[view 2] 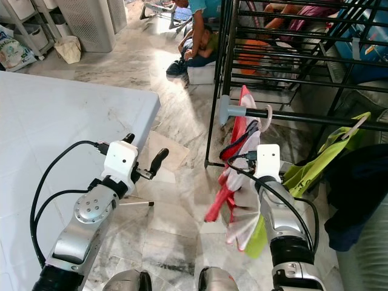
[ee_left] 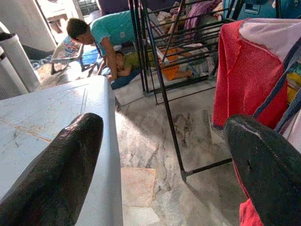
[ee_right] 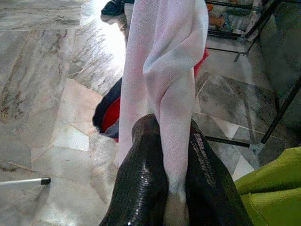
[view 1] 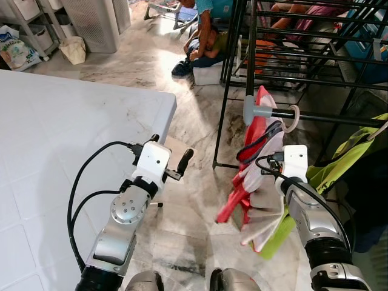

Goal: Hang hanger

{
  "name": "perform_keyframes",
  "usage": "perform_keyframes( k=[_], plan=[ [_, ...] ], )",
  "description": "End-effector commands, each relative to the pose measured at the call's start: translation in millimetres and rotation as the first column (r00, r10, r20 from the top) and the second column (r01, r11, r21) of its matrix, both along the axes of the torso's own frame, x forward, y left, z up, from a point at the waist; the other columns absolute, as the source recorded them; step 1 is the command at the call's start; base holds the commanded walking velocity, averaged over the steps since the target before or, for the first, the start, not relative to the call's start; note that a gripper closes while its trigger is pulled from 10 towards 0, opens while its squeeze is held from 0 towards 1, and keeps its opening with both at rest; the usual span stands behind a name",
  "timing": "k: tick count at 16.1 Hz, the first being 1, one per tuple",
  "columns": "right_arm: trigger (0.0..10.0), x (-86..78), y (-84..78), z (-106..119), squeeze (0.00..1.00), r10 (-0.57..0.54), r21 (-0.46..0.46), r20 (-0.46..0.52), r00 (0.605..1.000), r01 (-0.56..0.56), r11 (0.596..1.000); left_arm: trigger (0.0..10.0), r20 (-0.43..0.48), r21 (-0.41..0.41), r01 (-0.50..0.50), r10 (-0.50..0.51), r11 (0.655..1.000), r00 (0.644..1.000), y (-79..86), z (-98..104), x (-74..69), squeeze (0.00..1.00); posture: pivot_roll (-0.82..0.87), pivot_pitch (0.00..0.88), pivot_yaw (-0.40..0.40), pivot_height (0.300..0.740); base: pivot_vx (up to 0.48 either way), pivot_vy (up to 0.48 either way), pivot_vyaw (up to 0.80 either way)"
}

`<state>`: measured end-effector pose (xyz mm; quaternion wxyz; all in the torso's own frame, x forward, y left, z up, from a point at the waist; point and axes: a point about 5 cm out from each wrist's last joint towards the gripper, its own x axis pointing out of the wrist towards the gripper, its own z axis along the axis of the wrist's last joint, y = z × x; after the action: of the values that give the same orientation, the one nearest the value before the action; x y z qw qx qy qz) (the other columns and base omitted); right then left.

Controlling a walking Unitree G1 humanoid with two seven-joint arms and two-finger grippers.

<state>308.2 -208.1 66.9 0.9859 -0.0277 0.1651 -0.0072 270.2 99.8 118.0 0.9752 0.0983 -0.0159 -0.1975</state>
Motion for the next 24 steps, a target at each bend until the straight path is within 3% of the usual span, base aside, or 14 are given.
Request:
perform_keyframes(
  k=[1, 4, 6, 8, 9, 10, 12, 15, 18, 24],
  plan=[
    [0.0, 2.2, 1.9, 15.7, 0.0, -0.012, -0.023, 0.098, 0.995, 0.015, 1.0, 10.0, 0.0, 0.007, 0.002, -0.002, 1.0, 1.0, 0.5, -0.3, -1.3, 0.0, -0.04, 0.117, -0.004, 0.74, 0.0, 0.0, 0.0],
    [0.0, -2.2, 1.4, 45.5, 0.0, -0.052, -0.104, 0.299, 0.953, 0.087, 0.991, 10.0, 0.016, -0.017, -0.024, 0.024, 1.0, 1.0, -0.7, 1.2, -1.3, 0.0, -0.04, 0.115, -0.006, 0.74, 0.0, 0.0, 0.0],
    [0.0, -12.6, 2.3, 47.8, 0.0, -0.057, -0.12, 0.332, 0.941, 0.102, 0.988, 10.0, -0.01, -0.028, -0.034, 0.034, 0.999, 0.999, -1.5, -0.1, -0.8, 0.0, -0.04, 0.114, -0.008, 0.74, 0.0, 0.0, 0.0],
    [4.4, -36.4, 5.2, 29.8, 0.0, -0.049, -0.148, 0.253, 0.966, 0.089, 0.985, 10.0, -0.001, -0.034, -0.021, 0.021, 0.999, 1.0, -2.0, 0.1, -2.4, 0.0, -0.04, 0.114, -0.009, 0.74, 0.0, 0.0, 0.0],
    [8.6, -50.5, 4.7, 17.5, 0.0, -0.065, -0.13, 0.189, 0.98, 0.091, 0.987, 10.0, 0.012, -0.026, -0.009, 0.009, 1.0, 1.0, -2.9, 0.6, -2.5, 0.0, -0.04, 0.113, -0.008, 0.74, 0.0, 0.0, 0.0],
    [10.0, -56.9, 4.5, 11.6, 0.0, -0.07, -0.124, 0.152, 0.986, 0.089, 0.988, 10.0, 0.017, -0.026, -0.011, 0.012, 1.0, 1.0, -2.9, 1.0, -2.1, 0.0, -0.05, 0.113, -0.005, 0.74, 0.0, 0.0, 0.0],
    [10.0, -62.6, -0.4, 12.4, 0.0, -0.094, -0.136, 0.144, 0.985, 0.114, 0.984, 10.0, 0.028, -0.02, -0.009, 0.009, 1.0, 1.0, -4.2, 1.9, -1.0, 0.0, -0.05, 0.113, -0.001, 0.74, 0.0, 0.0, 0.0],
    [10.0, -71.8, -2.0, 1.2, 0.0, -0.112, -0.091, 0.022, 0.993, 0.114, 0.989, 10.0, 0.036, -0.011, -0.003, 0.004, 1.0, 0.999, -4.6, 2.6, -0.3, 0.0, -0.04, 0.111, 0.002, 0.74, 0.0, 0.0, 0.0],
    [10.0, -68.0, 1.0, -9.9, 0.0, -0.073, -0.061, -0.089, 0.993, 0.068, 0.996, 10.0, 0.04, -0.007, -0.007, 0.007, 1.0, 0.999, -3.8, 2.1, -0.9, 0.0, -0.05, 0.111, 0.002, 0.74, 0.0, 0.0, 0.0],
    [10.0, -62.8, 5.4, -7.1, 0.0, -0.061, -0.051, -0.095, 0.994, 0.056, 0.997, 10.0, 0.044, -0.003, 0.001, -0.001, 1.0, 0.999, -5.0, 2.1, -1.1, 0.0, -0.04, 0.102, 0.004, 0.74, -0.187, 0.0, 0.0]
  ],
)
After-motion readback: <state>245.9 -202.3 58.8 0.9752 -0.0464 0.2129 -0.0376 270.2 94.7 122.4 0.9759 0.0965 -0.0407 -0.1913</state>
